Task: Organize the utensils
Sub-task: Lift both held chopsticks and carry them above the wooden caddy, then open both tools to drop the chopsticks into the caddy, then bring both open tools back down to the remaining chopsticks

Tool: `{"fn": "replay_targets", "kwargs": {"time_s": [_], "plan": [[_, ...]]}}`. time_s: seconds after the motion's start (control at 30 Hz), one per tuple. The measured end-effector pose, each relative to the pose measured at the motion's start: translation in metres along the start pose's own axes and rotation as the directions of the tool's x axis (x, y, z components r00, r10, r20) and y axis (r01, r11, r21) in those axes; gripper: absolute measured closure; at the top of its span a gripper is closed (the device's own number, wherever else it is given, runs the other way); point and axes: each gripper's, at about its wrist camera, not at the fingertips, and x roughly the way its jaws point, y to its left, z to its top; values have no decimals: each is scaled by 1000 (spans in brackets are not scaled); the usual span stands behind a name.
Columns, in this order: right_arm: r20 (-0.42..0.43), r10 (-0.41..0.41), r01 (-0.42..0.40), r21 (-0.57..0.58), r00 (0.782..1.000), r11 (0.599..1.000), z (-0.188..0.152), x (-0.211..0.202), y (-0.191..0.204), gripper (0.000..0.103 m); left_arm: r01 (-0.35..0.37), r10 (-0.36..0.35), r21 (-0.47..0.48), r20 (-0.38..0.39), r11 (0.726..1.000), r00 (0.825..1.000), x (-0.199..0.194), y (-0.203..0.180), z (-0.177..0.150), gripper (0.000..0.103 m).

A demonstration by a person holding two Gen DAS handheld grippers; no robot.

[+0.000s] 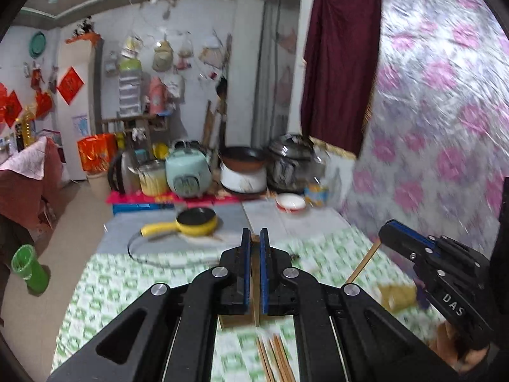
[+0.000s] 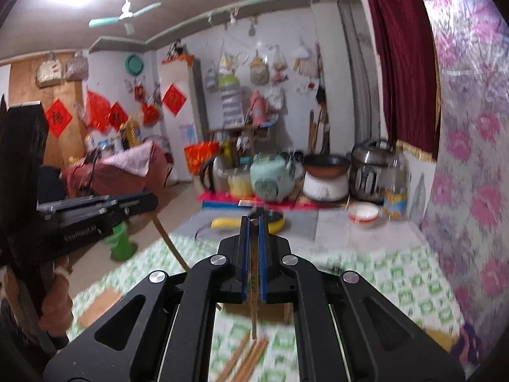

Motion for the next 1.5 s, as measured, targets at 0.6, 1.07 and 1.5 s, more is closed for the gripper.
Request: {"fn": "replay_targets", "kwargs": {"time_s": [0.6,1.07,1.5], "plan": [[11,-79,80,-39,997,996,-22,103,-10,86,-125,124,-92,-19,988,992,90,48,-31,18],[96,-28,28,-1,995,1000,-23,-13,7,23,-152,155,-83,29,985,988,-10,42,-57,6],[-223,-22,24,6,975,1000,-180,-26,-8,11,-166,158,-17,-233,986,960,-15,38,-222,6]]}}
